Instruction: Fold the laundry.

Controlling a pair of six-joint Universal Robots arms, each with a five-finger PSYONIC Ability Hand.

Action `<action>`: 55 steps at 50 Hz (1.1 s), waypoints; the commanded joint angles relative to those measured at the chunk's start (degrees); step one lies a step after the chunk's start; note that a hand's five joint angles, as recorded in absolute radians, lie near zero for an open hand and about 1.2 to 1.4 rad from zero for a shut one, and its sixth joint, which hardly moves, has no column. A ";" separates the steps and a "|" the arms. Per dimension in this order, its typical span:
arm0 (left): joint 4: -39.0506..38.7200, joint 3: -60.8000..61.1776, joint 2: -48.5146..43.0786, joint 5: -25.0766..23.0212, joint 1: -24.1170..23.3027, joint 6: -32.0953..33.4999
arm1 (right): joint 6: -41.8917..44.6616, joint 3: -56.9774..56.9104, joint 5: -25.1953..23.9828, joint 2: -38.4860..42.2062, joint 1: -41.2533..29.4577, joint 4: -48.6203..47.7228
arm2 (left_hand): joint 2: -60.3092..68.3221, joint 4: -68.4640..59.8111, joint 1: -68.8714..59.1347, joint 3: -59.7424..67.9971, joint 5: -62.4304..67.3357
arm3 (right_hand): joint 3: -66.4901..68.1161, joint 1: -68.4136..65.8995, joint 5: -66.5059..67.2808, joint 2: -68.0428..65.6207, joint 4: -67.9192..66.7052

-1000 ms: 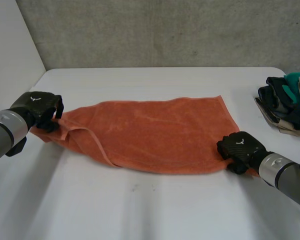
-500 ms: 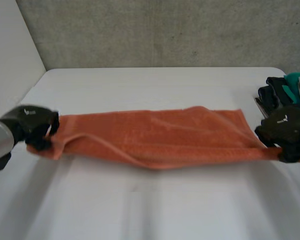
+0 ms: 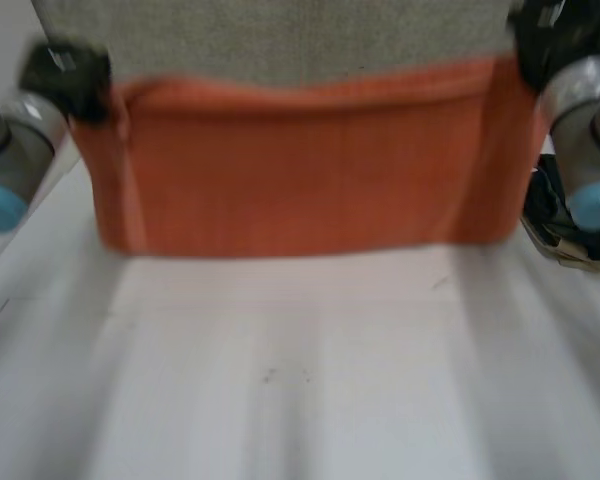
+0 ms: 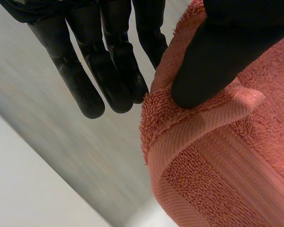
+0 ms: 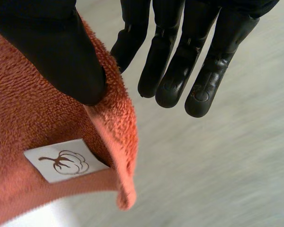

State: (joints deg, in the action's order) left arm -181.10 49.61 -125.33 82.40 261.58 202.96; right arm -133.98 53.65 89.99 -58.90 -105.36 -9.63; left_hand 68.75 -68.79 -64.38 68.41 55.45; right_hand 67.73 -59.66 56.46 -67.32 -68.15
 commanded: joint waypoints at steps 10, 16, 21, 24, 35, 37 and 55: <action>-21.58 11.10 3.25 0.57 1.64 -9.08 | -4.01 8.73 -0.61 -4.65 -3.36 -16.74 | 11.25 -11.21 -15.62 11.59 14.55 | 12.27 -20.34 13.54 -12.68 -11.85; -21.49 20.33 2.20 -2.15 2.44 -8.81 | -3.93 14.28 -0.78 0.53 -3.27 -12.96 | 11.25 -11.21 -15.62 11.59 14.55 | 12.27 -20.34 13.54 -12.68 -11.85; -21.05 26.93 -1.84 -3.92 2.18 -7.94 | -3.92 17.89 -2.63 7.65 -3.27 -4.79 | 11.25 -11.21 -15.62 11.59 14.55 | 12.27 -20.34 13.54 -12.68 -11.85; -20.00 30.80 -1.93 -4.00 2.26 -6.53 | -3.84 18.77 -2.98 9.95 -2.84 0.13 | 11.25 -11.21 -15.62 11.59 14.55 | 12.27 -20.34 13.54 -12.68 -11.85; 1.14 49.59 18.60 -6.81 8.67 7.24 | 2.47 29.30 -3.86 -4.97 0.40 27.34 | 11.25 -11.21 -15.62 11.59 14.55 | 12.27 -20.34 13.54 -12.68 -11.85; 5.47 52.24 21.96 -7.60 9.73 10.07 | 5.29 31.50 -3.86 -7.27 1.99 30.97 | 11.25 -11.21 -15.62 11.59 14.55 | 12.27 -20.34 13.54 -12.68 -11.85; 10.69 51.03 21.20 -14.29 10.53 15.99 | 11.02 33.02 -3.60 -7.64 4.47 21.07 | 11.25 -11.21 -15.62 11.59 14.55 | 12.27 -20.34 13.54 -12.68 -11.85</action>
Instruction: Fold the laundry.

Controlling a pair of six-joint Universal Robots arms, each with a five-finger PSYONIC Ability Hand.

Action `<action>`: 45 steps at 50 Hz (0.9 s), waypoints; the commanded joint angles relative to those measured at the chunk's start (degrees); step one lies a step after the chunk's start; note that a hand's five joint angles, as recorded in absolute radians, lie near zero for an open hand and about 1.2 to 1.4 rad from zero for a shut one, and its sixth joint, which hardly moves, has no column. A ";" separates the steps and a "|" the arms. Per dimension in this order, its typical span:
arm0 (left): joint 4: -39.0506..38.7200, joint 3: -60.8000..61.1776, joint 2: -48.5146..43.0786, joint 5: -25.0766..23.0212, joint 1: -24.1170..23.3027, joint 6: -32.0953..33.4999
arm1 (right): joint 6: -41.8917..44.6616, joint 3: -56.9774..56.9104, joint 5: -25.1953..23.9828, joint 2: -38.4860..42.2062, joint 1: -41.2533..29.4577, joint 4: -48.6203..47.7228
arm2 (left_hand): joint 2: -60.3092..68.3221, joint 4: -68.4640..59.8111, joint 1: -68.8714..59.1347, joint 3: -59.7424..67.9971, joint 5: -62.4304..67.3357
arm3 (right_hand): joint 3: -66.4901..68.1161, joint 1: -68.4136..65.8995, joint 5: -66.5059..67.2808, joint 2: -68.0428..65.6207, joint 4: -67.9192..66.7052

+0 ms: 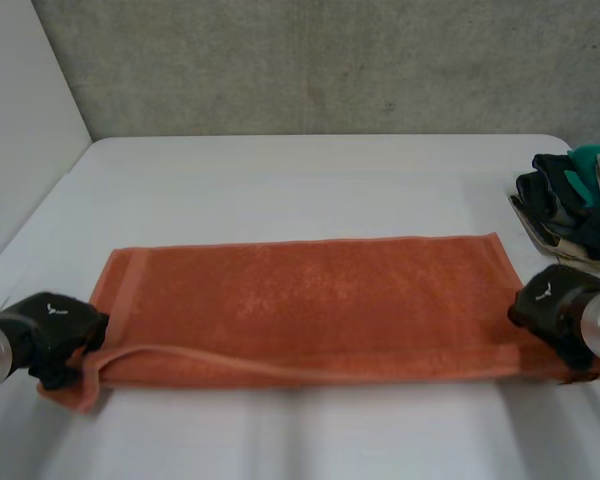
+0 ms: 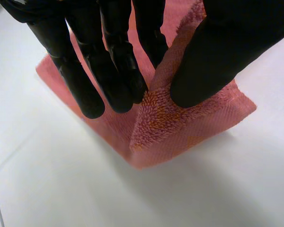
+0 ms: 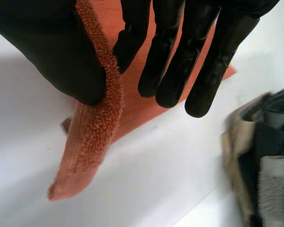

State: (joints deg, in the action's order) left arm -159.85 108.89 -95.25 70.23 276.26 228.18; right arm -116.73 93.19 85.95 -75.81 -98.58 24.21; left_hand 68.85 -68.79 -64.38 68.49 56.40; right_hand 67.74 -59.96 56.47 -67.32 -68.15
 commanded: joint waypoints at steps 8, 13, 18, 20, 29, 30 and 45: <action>-17.77 -21.16 -21.19 5.08 -10.21 -23.57 | -7.81 -17.51 3.26 20.96 -7.41 -23.49 | 11.15 -11.21 -15.62 11.51 13.60 | 12.26 -20.04 13.53 -12.68 -11.85; -19.01 -26.00 -27.09 12.56 -12.05 -24.28 | -7.28 -22.78 5.54 26.50 -7.85 -30.62 | 11.15 -11.21 -15.62 11.51 13.60 | 12.26 -20.04 13.53 -12.68 -11.85; -20.59 -29.78 -31.40 17.04 -15.31 -24.10 | -6.84 -28.14 6.16 32.38 -8.55 -32.91 | 11.15 -11.21 -15.62 11.51 13.60 | 12.26 -20.04 13.53 -12.68 -11.85; -22.08 -31.02 -32.98 18.80 -15.57 -23.93 | -6.67 -29.73 6.60 33.71 -8.73 -33.00 | 11.15 -11.21 -15.62 11.51 13.60 | 12.26 -20.04 13.53 -12.68 -11.85; -27.71 -32.69 -34.22 20.13 -18.91 -23.75 | -7.19 -33.25 9.59 37.14 -10.93 -34.14 | -55.81 55.76 51.34 -55.46 -53.36 | -57.74 49.96 -56.47 57.32 58.15; -28.41 -32.69 -34.04 20.04 -19.52 -23.75 | -7.80 -33.08 10.20 36.62 -11.36 -35.36 | -58.85 58.79 54.38 -58.49 -56.40 | -57.74 49.96 -56.47 57.32 58.15; -27.80 -21.36 -19.90 18.28 -20.23 -23.66 | -21.78 -18.42 5.21 15.63 -11.37 -37.66 | -58.85 58.79 54.38 -58.49 -56.40 | -57.74 49.96 -56.47 57.32 58.15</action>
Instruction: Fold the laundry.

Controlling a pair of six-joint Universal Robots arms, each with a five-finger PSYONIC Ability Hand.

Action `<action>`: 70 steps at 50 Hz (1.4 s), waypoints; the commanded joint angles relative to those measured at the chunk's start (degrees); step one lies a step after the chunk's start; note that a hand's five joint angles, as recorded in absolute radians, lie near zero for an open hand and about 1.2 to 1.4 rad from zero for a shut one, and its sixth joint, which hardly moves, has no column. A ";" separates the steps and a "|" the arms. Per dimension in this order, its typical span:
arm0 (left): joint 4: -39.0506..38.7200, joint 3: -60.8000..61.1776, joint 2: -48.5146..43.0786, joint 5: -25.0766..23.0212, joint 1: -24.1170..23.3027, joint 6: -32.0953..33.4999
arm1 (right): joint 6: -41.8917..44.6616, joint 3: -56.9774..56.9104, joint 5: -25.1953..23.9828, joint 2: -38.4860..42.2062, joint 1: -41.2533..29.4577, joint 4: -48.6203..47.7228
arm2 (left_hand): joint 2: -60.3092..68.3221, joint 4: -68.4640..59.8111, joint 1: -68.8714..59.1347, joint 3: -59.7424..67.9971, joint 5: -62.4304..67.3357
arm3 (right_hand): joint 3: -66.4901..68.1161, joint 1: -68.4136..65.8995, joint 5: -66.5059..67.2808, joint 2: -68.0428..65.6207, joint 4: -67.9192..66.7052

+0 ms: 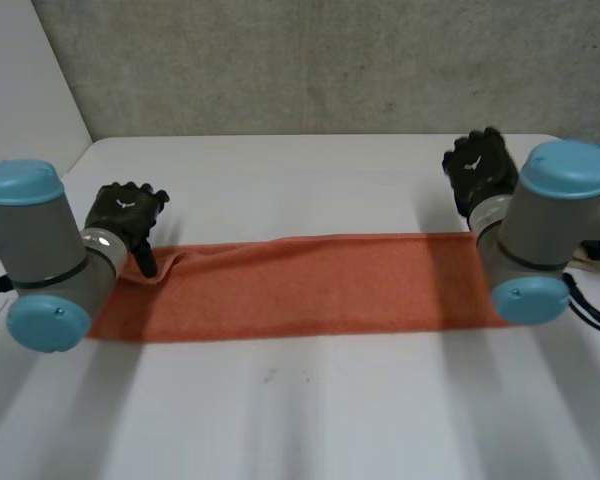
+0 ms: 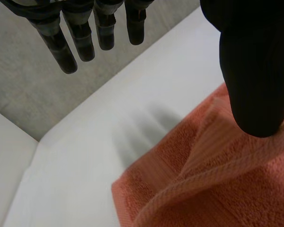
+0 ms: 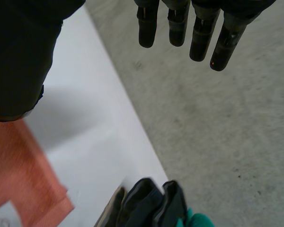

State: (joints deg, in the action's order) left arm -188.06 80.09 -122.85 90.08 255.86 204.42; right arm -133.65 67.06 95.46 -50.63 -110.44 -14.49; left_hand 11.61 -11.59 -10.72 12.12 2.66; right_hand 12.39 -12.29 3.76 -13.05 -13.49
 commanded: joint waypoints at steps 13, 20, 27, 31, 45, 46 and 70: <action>-7.21 11.41 2.02 -5.44 1.56 13.96 | -4.96 23.54 -10.29 -14.23 3.30 8.96 | -1.40 1.38 0.51 -1.91 -2.45 | -2.39 2.29 -3.76 3.05 3.49; -15.47 3.07 -6.41 -4.30 4.21 20.32 | -5.13 29.61 -13.45 -15.46 7.42 7.56 | -0.89 0.87 0.00 -1.40 -1.94 | -2.39 2.29 -3.76 3.05 3.49; -20.15 -7.31 -12.14 -3.07 7.10 20.14 | -4.78 33.04 -15.12 -17.58 12.17 6.32 | 1.46 -1.48 -2.36 0.96 0.41 | -2.39 2.29 -3.76 3.05 3.49; -19.98 -11.18 -15.31 -2.63 7.72 20.23 | -5.04 34.01 -15.91 -17.84 13.14 6.50 | 2.13 -2.16 -3.03 1.63 1.09 | -2.39 2.29 -3.76 3.05 3.49; -19.45 6.12 -1.26 -1.84 4.74 19.26 | -5.13 35.15 -21.01 -17.84 16.13 5.18 | 0.62 -0.64 -1.52 0.12 -0.43 | 9.46 -9.56 8.09 -8.80 -8.36; -19.36 7.08 -0.29 -1.92 4.65 19.00 | -5.13 35.07 -21.10 -17.49 16.30 4.57 | 0.62 -0.64 -1.52 0.12 -0.43 | 10.30 -10.40 8.93 -9.64 -9.20; -19.45 16.67 9.56 -2.28 2.54 9.51 | -4.16 30.41 -20.32 -7.47 17.36 -1.76 | 0.45 -0.47 -1.35 -0.05 -0.59 | 63.34 -63.44 61.97 -62.68 -62.24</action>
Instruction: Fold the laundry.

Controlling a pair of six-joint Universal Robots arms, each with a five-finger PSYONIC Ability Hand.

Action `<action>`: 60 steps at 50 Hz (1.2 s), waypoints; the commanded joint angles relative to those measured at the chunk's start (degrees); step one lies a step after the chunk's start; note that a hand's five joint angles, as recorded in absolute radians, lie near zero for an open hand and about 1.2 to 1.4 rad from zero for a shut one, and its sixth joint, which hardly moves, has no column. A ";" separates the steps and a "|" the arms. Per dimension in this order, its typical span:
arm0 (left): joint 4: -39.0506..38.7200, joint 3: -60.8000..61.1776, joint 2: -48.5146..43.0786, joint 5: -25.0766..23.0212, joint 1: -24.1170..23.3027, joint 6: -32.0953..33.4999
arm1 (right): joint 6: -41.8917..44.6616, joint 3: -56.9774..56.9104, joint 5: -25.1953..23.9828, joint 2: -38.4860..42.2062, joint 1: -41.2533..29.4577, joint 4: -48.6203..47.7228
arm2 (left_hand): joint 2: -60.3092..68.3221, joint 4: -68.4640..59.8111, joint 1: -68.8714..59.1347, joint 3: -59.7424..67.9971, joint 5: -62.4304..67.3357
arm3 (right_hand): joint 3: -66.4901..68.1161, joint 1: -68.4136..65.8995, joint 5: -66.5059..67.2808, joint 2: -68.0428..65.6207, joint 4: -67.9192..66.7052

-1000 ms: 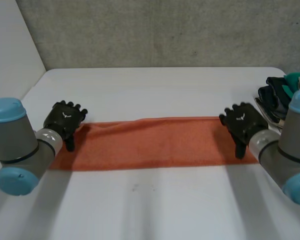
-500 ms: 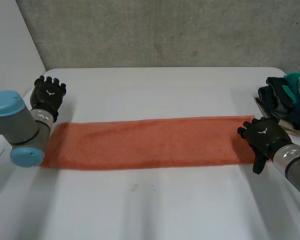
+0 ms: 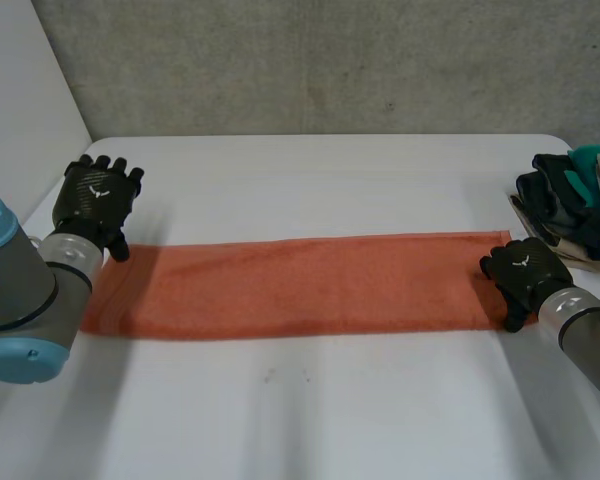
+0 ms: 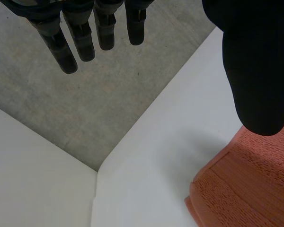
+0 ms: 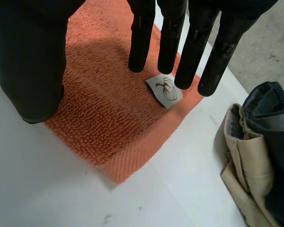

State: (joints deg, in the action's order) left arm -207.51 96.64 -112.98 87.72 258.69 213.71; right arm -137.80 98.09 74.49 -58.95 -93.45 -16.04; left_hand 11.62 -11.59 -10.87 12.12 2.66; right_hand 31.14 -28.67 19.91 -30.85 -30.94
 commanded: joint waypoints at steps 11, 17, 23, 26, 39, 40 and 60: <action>0.70 0.48 1.71 0.17 -0.73 0.04 | 0.42 2.36 2.86 -3.00 7.91 1.01 | 0.45 -0.47 -1.19 -0.06 -0.59 | 48.86 -51.33 50.09 -49.15 -49.06; 0.97 1.35 4.08 0.17 -0.65 -0.05 | 5.42 3.95 1.01 -5.21 16.89 2.94 | 0.28 -0.31 -1.03 -0.22 -0.76 | 48.86 -51.33 50.09 -49.15 -49.06; 1.67 2.58 5.76 0.17 -0.56 -0.13 | 10.26 2.99 0.39 -5.91 22.52 4.96 | 0.28 -0.31 -1.02 -0.23 -0.76 | 48.86 -51.33 50.09 -49.15 -49.06; 2.55 3.20 6.72 0.17 -0.29 -0.92 | 10.01 2.90 0.31 -7.58 22.09 5.32 | 0.11 -0.14 -0.86 -0.39 -0.93 | 48.86 -51.33 50.09 -49.15 -49.06; 6.15 3.73 13.22 0.08 3.48 -6.28 | -3.78 -4.20 0.22 -14.71 -9.16 1.99 | 0.11 -0.14 -0.86 -0.39 -0.93 | 48.86 -51.33 50.09 -49.15 -49.06; 6.33 3.73 13.75 0.08 3.75 -6.72 | -4.14 -5.27 0.13 -14.44 -11.73 1.46 | 0.11 -0.14 -0.86 -0.39 -0.93 | 48.86 -51.33 50.09 -49.15 -49.06; 6.51 7.24 15.16 -2.11 2.96 -8.84 | -4.32 -36.04 -7.61 22.47 -49.55 -6.55 | 0.11 -0.14 -0.86 -0.39 -0.93 | 48.86 -51.33 50.09 -49.15 -49.06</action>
State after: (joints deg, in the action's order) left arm -200.93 103.33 -97.04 86.76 262.81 205.10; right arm -142.19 66.17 69.15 -42.90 -140.69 -22.75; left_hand 11.62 -11.59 -10.72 12.12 2.66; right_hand 68.11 -59.88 56.27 -67.51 -68.31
